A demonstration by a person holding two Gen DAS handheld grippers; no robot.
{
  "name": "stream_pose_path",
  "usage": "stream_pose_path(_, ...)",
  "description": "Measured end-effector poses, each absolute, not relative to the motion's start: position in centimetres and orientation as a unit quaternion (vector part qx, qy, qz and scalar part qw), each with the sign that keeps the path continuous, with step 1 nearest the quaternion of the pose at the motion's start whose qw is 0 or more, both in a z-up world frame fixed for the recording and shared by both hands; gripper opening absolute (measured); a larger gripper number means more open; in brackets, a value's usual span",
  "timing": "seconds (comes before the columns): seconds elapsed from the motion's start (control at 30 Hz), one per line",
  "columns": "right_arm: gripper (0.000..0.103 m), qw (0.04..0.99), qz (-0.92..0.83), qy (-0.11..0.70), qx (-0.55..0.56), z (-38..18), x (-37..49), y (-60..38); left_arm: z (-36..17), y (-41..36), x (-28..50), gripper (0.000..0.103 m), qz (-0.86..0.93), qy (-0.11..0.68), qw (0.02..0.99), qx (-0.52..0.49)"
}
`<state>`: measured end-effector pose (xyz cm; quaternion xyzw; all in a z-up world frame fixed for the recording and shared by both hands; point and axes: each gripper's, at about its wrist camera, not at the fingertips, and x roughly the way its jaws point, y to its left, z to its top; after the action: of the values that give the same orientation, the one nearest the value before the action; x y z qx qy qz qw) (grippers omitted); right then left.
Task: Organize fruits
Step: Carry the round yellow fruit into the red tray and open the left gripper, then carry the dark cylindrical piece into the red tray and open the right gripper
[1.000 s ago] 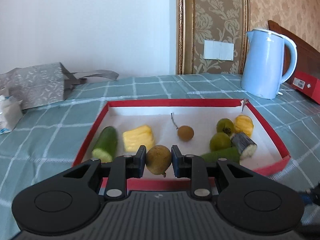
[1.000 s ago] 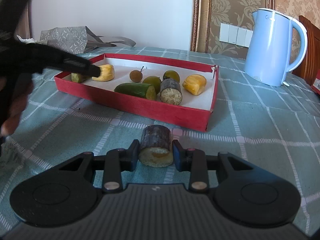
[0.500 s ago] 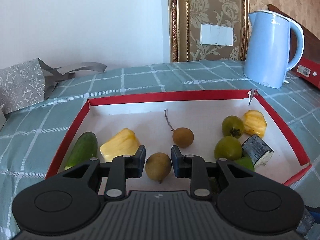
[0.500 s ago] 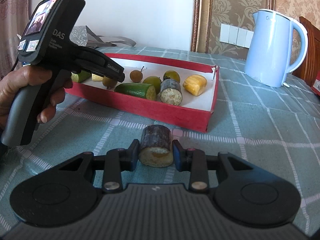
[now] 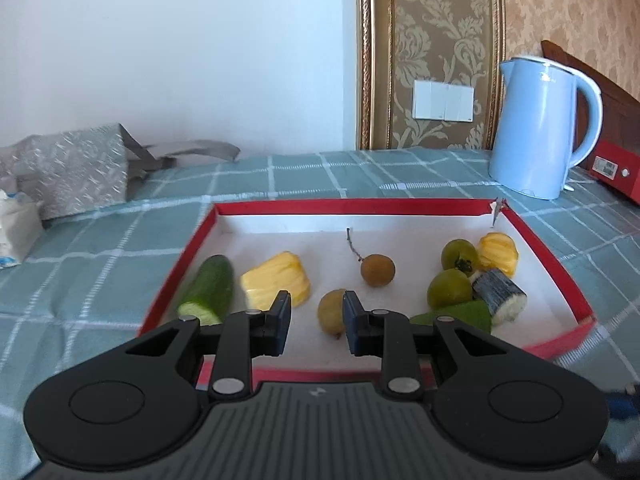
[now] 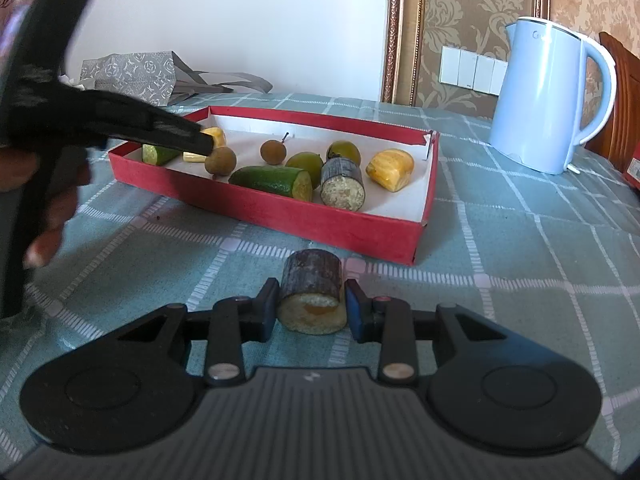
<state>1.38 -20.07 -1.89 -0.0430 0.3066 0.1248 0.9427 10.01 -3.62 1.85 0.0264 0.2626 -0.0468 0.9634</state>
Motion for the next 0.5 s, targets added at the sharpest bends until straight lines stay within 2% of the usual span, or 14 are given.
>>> stream_pose_path(0.3, 0.033, 0.943, 0.124, 0.306, -0.04, -1.8, 1.3, -20.1, 0.7, -1.7, 4.4, 0.027, -0.045, 0.273, 0.961, 0.007)
stream_pose_path(0.5, 0.033, 0.943, 0.123, 0.306, -0.04, -1.8, 1.4, -20.1, -0.5, -1.1, 3.9, 0.027, -0.044, 0.292, 0.955, 0.004)
